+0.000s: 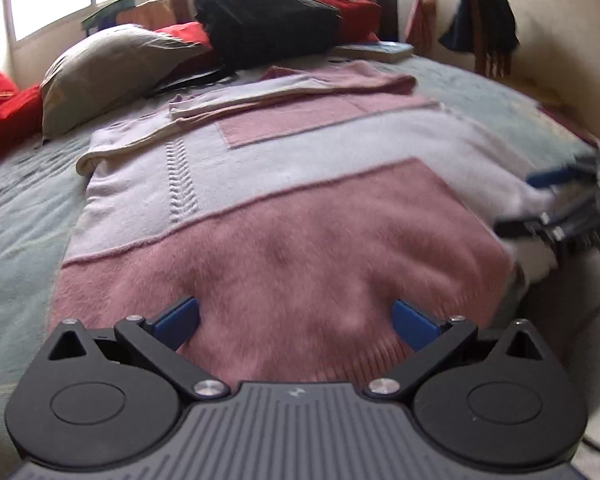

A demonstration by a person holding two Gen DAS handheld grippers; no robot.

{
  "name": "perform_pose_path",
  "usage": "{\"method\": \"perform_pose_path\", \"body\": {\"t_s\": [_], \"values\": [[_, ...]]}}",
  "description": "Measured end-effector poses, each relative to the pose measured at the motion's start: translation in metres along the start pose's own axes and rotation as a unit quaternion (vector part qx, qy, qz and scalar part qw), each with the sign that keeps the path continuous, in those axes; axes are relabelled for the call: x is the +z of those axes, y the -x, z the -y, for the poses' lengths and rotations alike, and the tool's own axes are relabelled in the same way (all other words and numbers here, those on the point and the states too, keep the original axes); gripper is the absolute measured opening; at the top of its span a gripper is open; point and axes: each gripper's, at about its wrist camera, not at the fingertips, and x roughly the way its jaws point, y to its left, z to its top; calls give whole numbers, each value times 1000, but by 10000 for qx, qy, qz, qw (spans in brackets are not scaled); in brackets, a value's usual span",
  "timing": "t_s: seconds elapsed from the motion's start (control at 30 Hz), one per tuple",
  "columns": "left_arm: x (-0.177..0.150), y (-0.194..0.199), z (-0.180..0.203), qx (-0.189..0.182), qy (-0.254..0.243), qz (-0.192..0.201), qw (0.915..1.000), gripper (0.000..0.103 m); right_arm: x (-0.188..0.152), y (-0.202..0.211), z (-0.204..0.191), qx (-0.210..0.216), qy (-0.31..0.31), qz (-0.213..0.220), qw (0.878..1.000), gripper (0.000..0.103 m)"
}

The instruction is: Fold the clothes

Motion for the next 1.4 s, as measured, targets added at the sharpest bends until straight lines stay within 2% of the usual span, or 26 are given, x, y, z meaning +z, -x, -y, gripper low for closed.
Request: {"method": "perform_pose_path", "body": {"t_s": [0.13, 0.37, 0.43, 0.6, 0.73, 0.9, 1.0, 1.1, 1.2, 1.4], "values": [[-3, 26, -8, -117, 300, 25, 9995, 102, 10, 5, -10, 40, 57, 137, 9999, 103], [2, 53, -37, 664, 866, 130, 9939, 102, 42, -5, -59, 912, 707, 415, 9925, 103], [1, 57, -42, 755, 939, 115, 9926, 102, 50, -14, -78, 1101, 941, 479, 9883, 103], [-4, 63, -47, 778, 983, 103, 9921, 102, 58, -41, -111, 1407, 1140, 265, 9831, 103], [-6, 61, -45, 768, 890, 110, 9930, 102, 42, -40, -118, 1178, 1479, 203, 9817, 103], [-4, 56, -44, 654, 821, 122, 9944, 102, 26, -14, -101, 1215, 1509, 25, 9810, 103], [-2, 50, -40, 572, 784, 137, 9952, 102, 26, 0, -89, 1226, 1371, 187, 9828, 103], [0, 46, -36, 500, 775, 141, 9956, 102, 32, 6, -84, 1409, 1116, 318, 9832, 103], [-2, 48, -36, 507, 794, 163, 9954, 102, 35, 2, -91, 1750, 1065, 306, 9783, 103], [-9, 55, -42, 516, 910, 197, 9943, 102, 17, -8, -94, 2052, 1021, -214, 9731, 103]]}}
